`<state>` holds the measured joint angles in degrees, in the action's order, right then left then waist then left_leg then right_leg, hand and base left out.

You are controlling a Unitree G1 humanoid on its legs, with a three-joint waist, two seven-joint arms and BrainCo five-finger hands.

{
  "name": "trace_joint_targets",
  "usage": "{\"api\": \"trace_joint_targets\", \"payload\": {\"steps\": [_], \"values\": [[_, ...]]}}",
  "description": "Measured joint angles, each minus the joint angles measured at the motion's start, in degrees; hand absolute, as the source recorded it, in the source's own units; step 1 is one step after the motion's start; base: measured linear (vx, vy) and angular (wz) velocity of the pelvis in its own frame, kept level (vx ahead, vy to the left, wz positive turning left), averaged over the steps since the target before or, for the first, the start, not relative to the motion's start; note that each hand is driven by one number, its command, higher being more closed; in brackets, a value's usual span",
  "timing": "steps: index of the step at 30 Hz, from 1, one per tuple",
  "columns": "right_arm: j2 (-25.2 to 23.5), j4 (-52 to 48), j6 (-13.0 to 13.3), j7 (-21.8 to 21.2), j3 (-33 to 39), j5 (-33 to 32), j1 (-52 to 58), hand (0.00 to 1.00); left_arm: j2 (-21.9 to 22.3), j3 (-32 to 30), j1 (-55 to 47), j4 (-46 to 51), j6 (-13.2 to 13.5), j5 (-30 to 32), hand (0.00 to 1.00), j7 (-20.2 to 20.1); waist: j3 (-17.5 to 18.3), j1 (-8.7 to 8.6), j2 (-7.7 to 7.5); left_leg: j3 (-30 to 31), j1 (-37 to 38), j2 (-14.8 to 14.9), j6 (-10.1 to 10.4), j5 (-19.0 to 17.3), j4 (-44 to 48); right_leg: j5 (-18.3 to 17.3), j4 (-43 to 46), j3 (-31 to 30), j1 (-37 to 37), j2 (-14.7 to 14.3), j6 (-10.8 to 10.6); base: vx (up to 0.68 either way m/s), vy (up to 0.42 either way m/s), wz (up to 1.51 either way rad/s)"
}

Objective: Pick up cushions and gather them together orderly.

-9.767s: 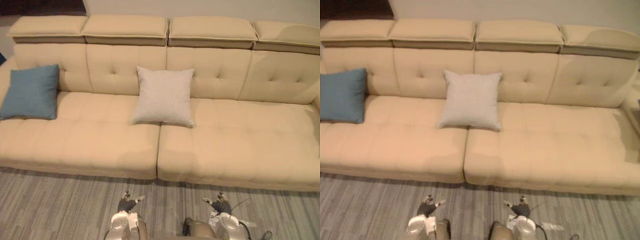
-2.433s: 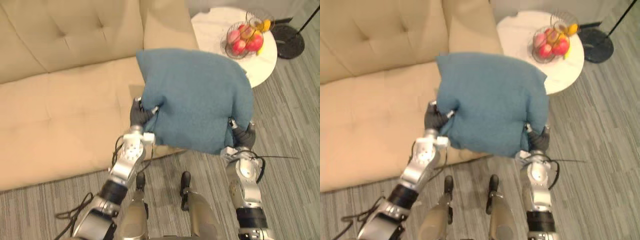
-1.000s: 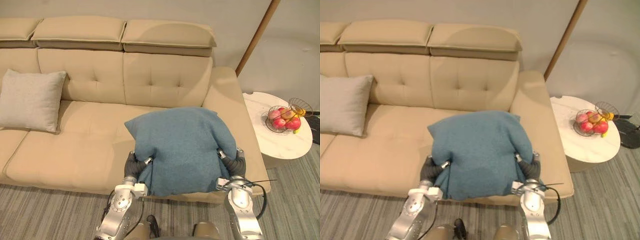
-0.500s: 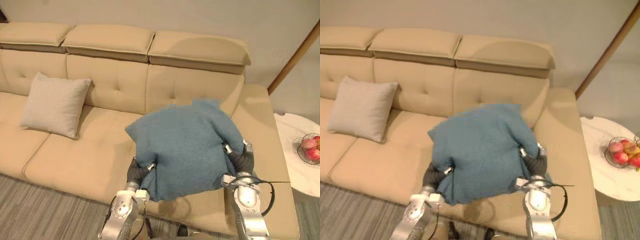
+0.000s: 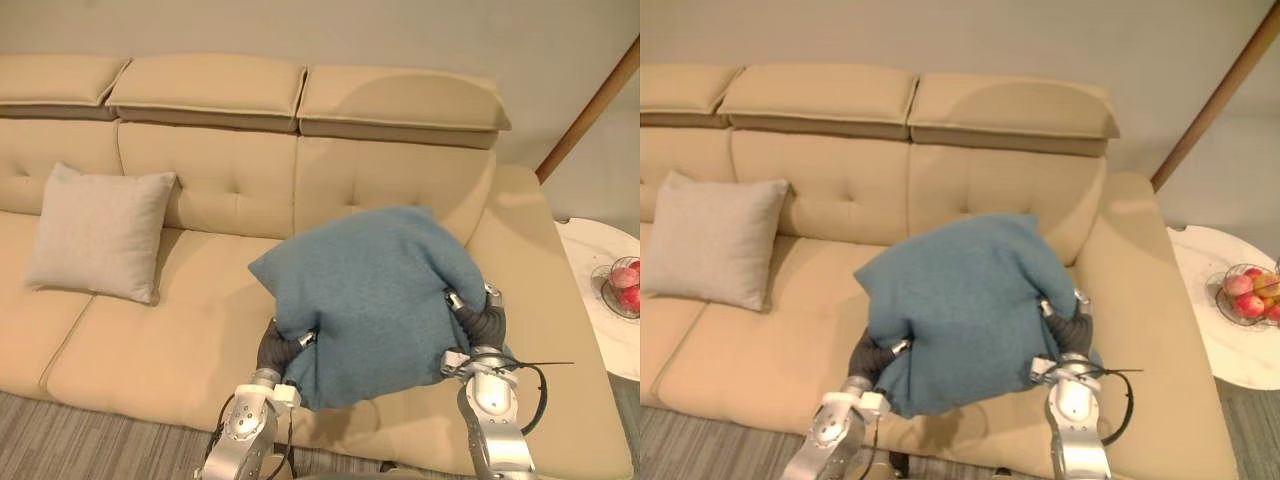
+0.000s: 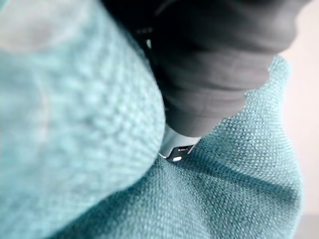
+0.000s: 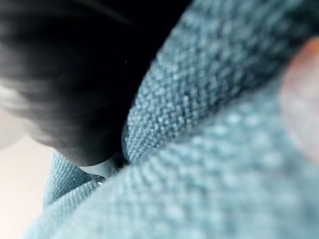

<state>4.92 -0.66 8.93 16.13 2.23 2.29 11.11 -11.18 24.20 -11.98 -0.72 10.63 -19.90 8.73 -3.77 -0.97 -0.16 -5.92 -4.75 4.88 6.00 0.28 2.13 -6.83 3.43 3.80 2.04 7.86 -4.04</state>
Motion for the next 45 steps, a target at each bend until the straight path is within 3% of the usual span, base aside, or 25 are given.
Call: {"api": "trace_joint_targets", "payload": {"steps": [8,10,13,16,18,23,24,25,26,31,35,38,42,45], "values": [[0.30,5.26,-0.46,2.47,-0.35,2.54,-3.60,1.00,-0.24,-0.06,2.77,-0.01,-0.30,4.44,1.00,3.66,0.53,0.02,0.41,-2.85,-2.40,1.91,0.63,4.60,-6.20,2.25,-1.10,-3.13,-7.01,-2.07,-0.10,-0.09,-0.037,-0.25],[0.93,6.61,-0.57,4.27,-0.83,4.49,-7.86,1.00,-0.25,-0.51,5.82,-0.02,-0.30,5.41,1.00,5.48,-0.13,0.07,0.44,-3.17,-5.51,2.04,0.35,5.63,-6.30,4.28,-2.12,-3.87,-9.58,-2.28,-0.35,-0.12,0.007,-0.16],[2.65,6.74,-0.99,7.23,-2.63,5.80,-17.27,1.00,-0.29,-2.90,13.52,-0.12,-0.30,7.75,1.00,8.95,-4.15,0.62,0.47,-4.02,-9.28,2.06,-0.35,7.51,-7.25,7.34,-3.83,-4.67,-13.39,-2.32,-0.98,-0.17,0.032,-0.15],[4.56,10.57,-1.42,11.52,-2.58,8.93,-30.32,1.00,-0.44,-4.76,25.41,-2.62,-0.28,9.77,1.00,13.82,-6.08,1.43,0.61,-3.97,-14.63,2.00,-0.86,9.78,-7.95,9.66,-4.37,-4.72,-18.83,-2.30,-1.40,-0.15,0.031,-0.02],[8.20,17.71,-2.26,15.21,-2.46,9.25,-46.01,1.00,-1.46,-6.62,40.53,-8.99,-0.22,11.20,1.00,18.26,-9.01,1.90,1.05,-3.38,-18.72,1.76,-1.50,11.55,-7.98,11.59,-5.04,-4.47,-22.33,-2.14,-1.87,-0.14,0.029,0.07],[12.27,29.66,-2.93,20.27,-1.75,11.58,-72.60,1.00,-5.22,-10.25,66.60,-21.75,0.20,13.78,1.00,24.49,-14.92,1.66,1.88,-3.04,-25.39,0.95,-2.52,14.41,-8.01,15.77,-8.48,-4.25,-27.19,-1.17,-2.73,-0.09,0.045,0.04],[12.67,32.07,-3.02,21.30,-1.17,11.86,-77.68,1.00,-6.08,-10.94,72.07,-25.06,0.35,14.56,0.00,25.32,-16.83,1.55,2.03,-3.01,-26.14,0.59,-2.65,14.72,-8.01,15.96,-8.48,-4.21,-27.98,-0.92,-2.92,-0.07,0.077,0.06],[12.56,33.85,-3.09,22.21,-0.15,12.36,-80.38,1.00,-6.36,-11.80,75.13,-27.49,0.41,15.31,0.00,26.04,-17.29,1.38,2.21,-2.69,-27.14,0.45,-2.66,14.99,-8.00,16.10,-8.47,-4.00,-28.78,-0.75,-3.12,-0.05,0.073,0.06],[12.48,36.07,-3.15,23.06,0.07,13.02,-82.90,0.00,-6.59,-12.01,78.35,-30.36,0.44,15.44,0.00,26.17,-17.77,1.32,2.34,-2.61,-27.88,0.39,-2.75,15.08,-8.00,16.21,-8.47,-3.93,-29.52,-0.64,-3.24,-0.03,0.053,0.06],[10.64,45.48,-4.26,25.58,5.56,12.84,-91.58,0.00,-9.40,-11.83,92.33,-45.66,0.12,16.14,0.00,25.53,-21.57,0.14,2.69,-1.21,-31.55,-0.35,-2.83,15.82,-7.98,16.56,-8.46,-2.69,-32.62,-0.07,-3.42,0.00,0.048,0.08],[7.67,49.84,-5.23,25.11,8.65,9.96,-91.61,0.00,-8.57,-12.85,93.48,-51.03,-1.64,16.51,0.00,22.35,-23.13,-0.01,2.67,-1.33,-33.21,-0.45,-2.83,15.82,-8.00,16.76,-8.46,-2.84,-34.48,0.27,-3.47,0.01,0.050,-0.03],[5.75,49.47,-6.50,23.21,8.57,6.91,-89.29,0.00,-4.73,-19.21,92.73,-53.46,-3.75,16.36,0.00,20.69,-23.93,0.19,2.54,-1.73,-35.33,-0.11,-2.72,15.90,-7.99,17.04,-8.43,-3.37,-36.77,0.04,-3.57,0.01,0.046,-0.07],[2.84,45.84,-6.63,21.00,8.52,6.09,-82.18,0.00,-0.12,-23.39,89.50,-52.46,-3.70,16.33,0.00,20.03,-24.47,0.86,2.56,-3.08,-35.14,0.60,-2.69,15.88,-7.99,17.01,-6.98,-3.96,-37.58,-0.54,-3.53,0.02,0.033,-0.10],[1.90,41.62,-6.49,19.57,8.06,6.12,-77.94,0.00,0.82,-24.55,86.01,-49.74,-3.53,16.45,0.00,19.75,-24.47,0.93,2.55,-3.05,-34.97,1.48,-2.65,15.86,-7.98,16.46,-5.12,-3.72,-38.22,-1.14,-3.18,0.00,0.012,-0.07]]}}
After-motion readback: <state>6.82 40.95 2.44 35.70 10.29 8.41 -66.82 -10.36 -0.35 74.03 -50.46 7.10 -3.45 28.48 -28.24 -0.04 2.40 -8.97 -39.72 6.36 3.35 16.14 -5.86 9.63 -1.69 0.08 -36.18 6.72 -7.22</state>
